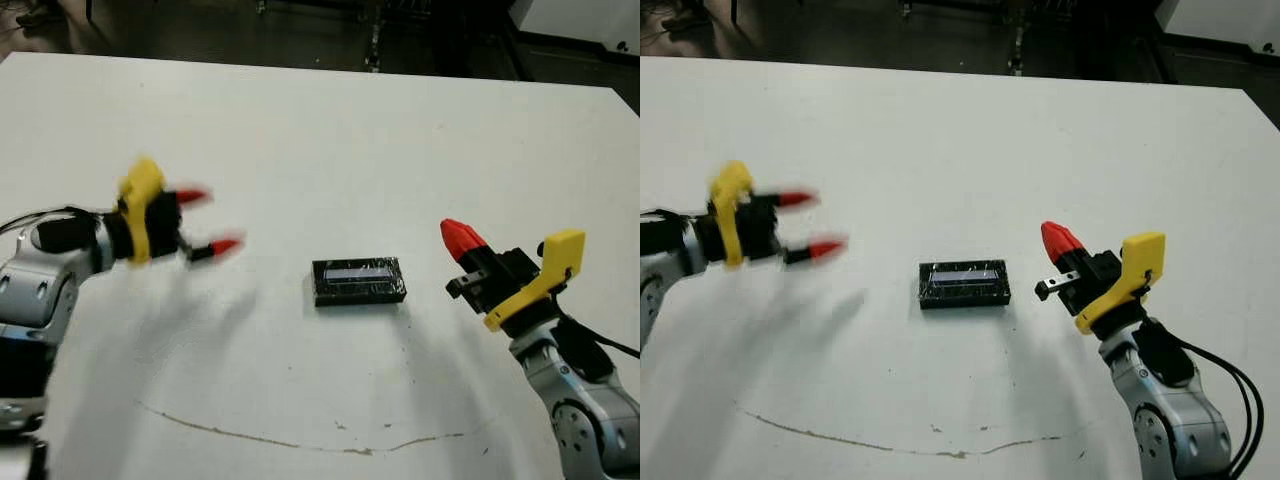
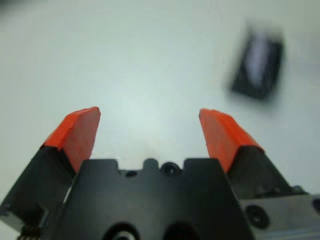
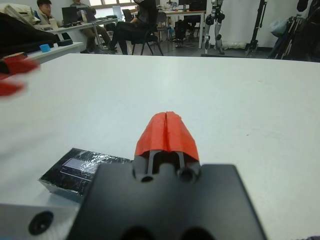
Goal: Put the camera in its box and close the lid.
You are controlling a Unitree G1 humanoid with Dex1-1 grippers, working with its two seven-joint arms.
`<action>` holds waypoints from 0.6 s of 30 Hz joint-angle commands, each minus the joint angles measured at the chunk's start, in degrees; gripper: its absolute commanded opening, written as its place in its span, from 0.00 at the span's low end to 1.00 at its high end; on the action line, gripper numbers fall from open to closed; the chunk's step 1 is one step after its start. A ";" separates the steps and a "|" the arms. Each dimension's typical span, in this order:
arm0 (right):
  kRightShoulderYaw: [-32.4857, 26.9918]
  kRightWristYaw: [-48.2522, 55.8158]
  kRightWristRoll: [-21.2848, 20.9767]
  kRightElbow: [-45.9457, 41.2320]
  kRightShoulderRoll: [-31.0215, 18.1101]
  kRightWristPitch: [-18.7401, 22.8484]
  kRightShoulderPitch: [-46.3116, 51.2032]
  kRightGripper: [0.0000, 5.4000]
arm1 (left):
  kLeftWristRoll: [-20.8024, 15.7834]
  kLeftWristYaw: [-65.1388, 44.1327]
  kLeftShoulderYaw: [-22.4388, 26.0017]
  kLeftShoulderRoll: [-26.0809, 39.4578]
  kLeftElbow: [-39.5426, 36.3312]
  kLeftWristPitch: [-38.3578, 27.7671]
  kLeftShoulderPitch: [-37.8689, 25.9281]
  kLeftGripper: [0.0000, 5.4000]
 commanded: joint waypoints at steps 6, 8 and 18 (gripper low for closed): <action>-0.64 -0.53 -0.96 0.40 0.31 -0.57 0.54 0.00 | -4.37 8.86 -4.30 -11.70 -10.38 -0.90 3.16 0.64; -1.32 -0.80 -0.28 0.43 0.32 0.23 0.28 0.00 | -4.35 9.60 -5.61 -12.90 -9.95 -0.80 2.93 0.58; -5.22 -2.43 0.94 0.98 -0.01 0.16 -1.60 0.00 | -0.82 13.39 -14.16 -15.56 -4.84 3.81 4.63 0.33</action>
